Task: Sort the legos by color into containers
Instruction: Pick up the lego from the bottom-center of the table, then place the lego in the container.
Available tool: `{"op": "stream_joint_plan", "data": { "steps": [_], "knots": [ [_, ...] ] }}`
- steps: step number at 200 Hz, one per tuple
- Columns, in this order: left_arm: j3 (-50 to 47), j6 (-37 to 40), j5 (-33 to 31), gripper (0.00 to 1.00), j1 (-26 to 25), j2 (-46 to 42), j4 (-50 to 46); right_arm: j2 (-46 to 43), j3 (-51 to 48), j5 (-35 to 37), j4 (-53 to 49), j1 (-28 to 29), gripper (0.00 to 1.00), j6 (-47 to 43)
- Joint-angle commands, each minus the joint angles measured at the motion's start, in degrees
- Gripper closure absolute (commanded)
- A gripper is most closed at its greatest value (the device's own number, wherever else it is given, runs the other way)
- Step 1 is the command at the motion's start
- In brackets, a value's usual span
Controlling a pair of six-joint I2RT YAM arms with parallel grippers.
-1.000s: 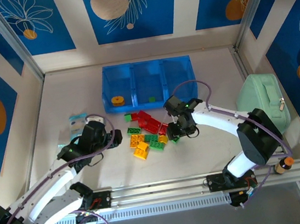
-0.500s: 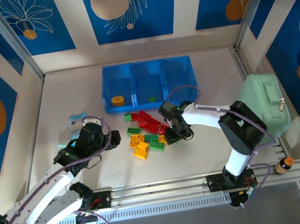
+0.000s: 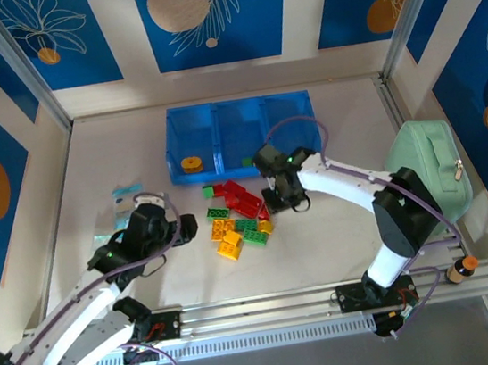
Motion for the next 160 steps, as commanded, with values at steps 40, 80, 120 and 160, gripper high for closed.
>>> {"op": "stream_joint_plan", "data": {
  "steps": [40, 80, 120, 160],
  "knots": [
    [-2.31, 5.9, 0.54, 0.2, -0.32, 5.0, 17.02, 9.06, 22.22, -6.98, -1.19, -8.31, 0.74, -6.35],
    [7.98, 4.42, 2.68, 0.21, -0.33, 10.84, 6.03, 25.12, 47.84, -9.85, -11.79, -10.01, 0.75, -6.83],
    [12.32, -1.78, 1.08, 0.21, -0.27, 8.41, -0.71, 39.27, 71.59, -11.72, -20.54, -10.84, 0.72, -5.91],
    [12.72, 0.86, 1.52, 0.21, -0.34, 8.51, -3.45, 45.53, 79.45, -10.5, -22.01, -10.73, 0.38, -7.6]
  ]
}}
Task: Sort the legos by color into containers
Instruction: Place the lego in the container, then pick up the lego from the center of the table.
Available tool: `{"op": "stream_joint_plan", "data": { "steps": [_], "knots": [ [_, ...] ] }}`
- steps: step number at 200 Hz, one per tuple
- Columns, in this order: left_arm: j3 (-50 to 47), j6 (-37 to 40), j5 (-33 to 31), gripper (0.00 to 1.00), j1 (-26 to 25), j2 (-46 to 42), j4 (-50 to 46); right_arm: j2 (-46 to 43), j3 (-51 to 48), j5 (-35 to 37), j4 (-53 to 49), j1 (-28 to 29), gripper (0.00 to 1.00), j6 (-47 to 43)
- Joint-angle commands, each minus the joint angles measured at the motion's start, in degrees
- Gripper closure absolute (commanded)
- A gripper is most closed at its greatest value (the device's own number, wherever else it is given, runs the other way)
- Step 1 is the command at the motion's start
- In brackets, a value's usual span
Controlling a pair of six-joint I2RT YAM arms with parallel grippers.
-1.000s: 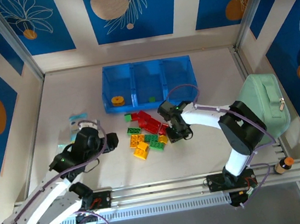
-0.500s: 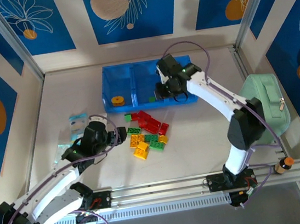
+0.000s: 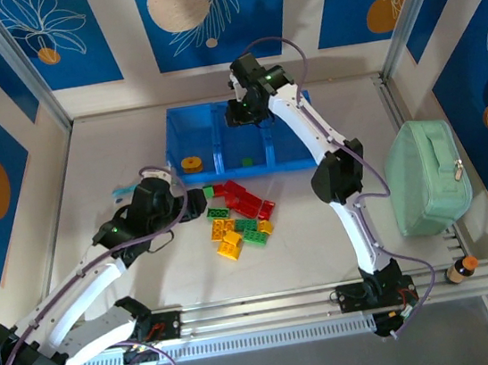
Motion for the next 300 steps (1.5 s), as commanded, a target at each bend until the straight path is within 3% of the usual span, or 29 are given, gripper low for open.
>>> {"op": "stream_joint_plan", "data": {
  "steps": [1, 16, 46, 114, 173, 218, 300],
  "knots": [
    [0.3, 0.99, -0.03, 0.21, -0.34, -0.46, -4.03, 1.75, 1.9, -1.43, -4.18, -0.13, 0.37, -1.49],
    [-1.29, 1.47, -0.05, 0.21, -0.4, -1.16, -3.62, 0.9, 0.44, -0.47, -3.42, 0.02, 0.28, -1.48],
    [-6.23, 1.0, -0.39, 0.22, -1.05, -3.36, -0.13, -5.6, -7.67, 3.5, 0.65, 1.72, 0.26, -0.64],
    [-8.82, -2.93, 5.02, 0.22, -2.2, 1.46, 3.2, -35.3, -47.21, 7.44, 12.99, 9.61, 0.27, 7.41],
    [-5.8, -3.92, 3.05, 0.22, -2.97, 0.19, -1.69, -54.28, -73.13, 8.14, 15.02, 13.25, 0.31, 14.77],
    [-4.71, -3.88, 2.78, 0.22, -3.15, 0.01, -2.51, -61.89, -81.52, 8.87, 15.08, 14.26, 0.34, 17.58],
    [5.25, -0.49, 3.32, 0.2, -2.2, 11.87, -2.71, -57.15, -82.47, 8.0, 18.37, 11.69, 0.39, 16.38]
  ]
}}
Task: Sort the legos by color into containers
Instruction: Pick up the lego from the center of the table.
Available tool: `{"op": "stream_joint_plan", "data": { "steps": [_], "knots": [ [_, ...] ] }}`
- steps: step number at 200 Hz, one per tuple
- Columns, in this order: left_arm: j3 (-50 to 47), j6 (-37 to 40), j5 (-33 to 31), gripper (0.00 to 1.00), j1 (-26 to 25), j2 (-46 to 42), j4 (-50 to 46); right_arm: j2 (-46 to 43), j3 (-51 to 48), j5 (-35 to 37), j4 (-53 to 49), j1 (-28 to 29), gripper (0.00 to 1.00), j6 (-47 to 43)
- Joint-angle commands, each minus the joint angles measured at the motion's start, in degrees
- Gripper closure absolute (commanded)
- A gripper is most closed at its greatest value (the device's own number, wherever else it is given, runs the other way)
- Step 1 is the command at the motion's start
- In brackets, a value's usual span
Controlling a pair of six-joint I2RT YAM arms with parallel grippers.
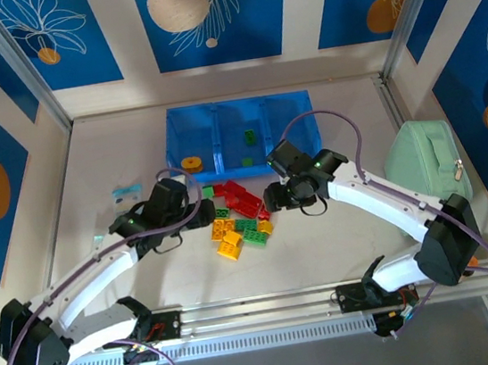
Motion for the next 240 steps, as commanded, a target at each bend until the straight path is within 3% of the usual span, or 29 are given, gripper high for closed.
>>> {"op": "stream_joint_plan", "data": {
  "steps": [1, 27, 67, 106, 152, 240],
  "knots": [
    [4.4, 2.4, 0.52, 0.2, 0.36, 4.15, 0.05, 0.92, 0.21, -1.06, 2.21, -1.6, 0.39, -0.05],
    [4.77, 2.19, 2.76, 0.22, 0.42, 9.87, 1.75, 3.7, -0.3, -4.62, 4.51, -3.49, 0.42, -2.01],
    [0.22, 0.37, 4.2, 0.24, 0.18, 11.57, 5.32, 6.21, -0.92, -5.79, 6.19, -3.6, 0.44, -2.75],
    [-1.72, -0.37, 6.17, 0.24, 0.14, 12.34, 7.73, 11.24, -1.09, -6.44, 10.22, -3.68, 0.33, -4.61],
    [-6.31, -1.97, 5.86, 0.24, 0.07, 7.33, 9.55, 21.4, 5.01, -3.48, 6.25, -3.26, 0.32, -3.97],
    [-9.2, -2.17, 2.78, 0.24, 0.11, -0.84, 5.23, 28.25, 7.17, -3.14, 8.08, -2.0, 0.36, -0.62]
  ]
}}
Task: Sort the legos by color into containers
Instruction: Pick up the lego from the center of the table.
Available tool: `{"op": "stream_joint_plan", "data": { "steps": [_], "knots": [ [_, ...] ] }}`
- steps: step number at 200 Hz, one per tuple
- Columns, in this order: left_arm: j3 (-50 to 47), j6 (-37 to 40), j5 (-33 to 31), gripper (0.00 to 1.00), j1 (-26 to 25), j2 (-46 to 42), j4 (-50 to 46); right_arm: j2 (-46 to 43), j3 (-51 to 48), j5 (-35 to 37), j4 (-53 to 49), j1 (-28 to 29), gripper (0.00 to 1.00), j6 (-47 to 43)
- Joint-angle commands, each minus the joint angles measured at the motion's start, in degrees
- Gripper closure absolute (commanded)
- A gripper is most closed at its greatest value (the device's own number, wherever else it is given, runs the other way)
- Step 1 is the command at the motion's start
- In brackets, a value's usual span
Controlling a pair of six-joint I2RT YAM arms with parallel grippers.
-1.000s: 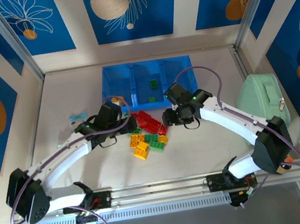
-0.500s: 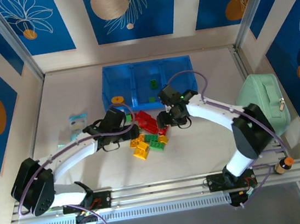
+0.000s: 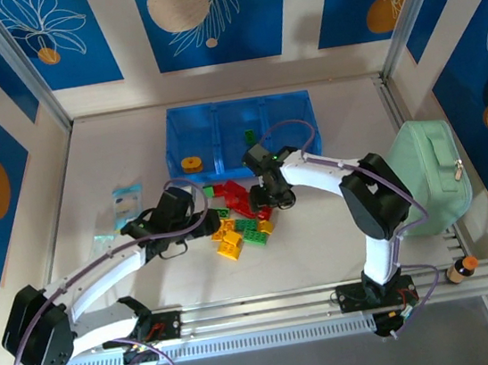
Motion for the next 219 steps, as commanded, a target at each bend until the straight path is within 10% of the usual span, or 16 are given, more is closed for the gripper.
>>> {"op": "stream_joint_plan", "data": {
  "steps": [1, 126, 219],
  "knots": [
    [-0.47, -0.05, -1.69, 0.24, -0.07, -2.39, -2.48, 1.68, 1.12, 0.86, -0.82, 0.22, 0.36, 2.02],
    [1.2, 0.95, -4.1, 0.24, 0.32, -6.47, -5.42, -0.92, -6.4, 2.3, 2.67, -1.59, 0.61, 3.76],
    [2.79, 3.69, -2.38, 0.24, 0.28, -3.13, -4.59, -9.56, 7.74, 9.91, -6.8, -6.03, 0.75, -1.65]
  ]
}}
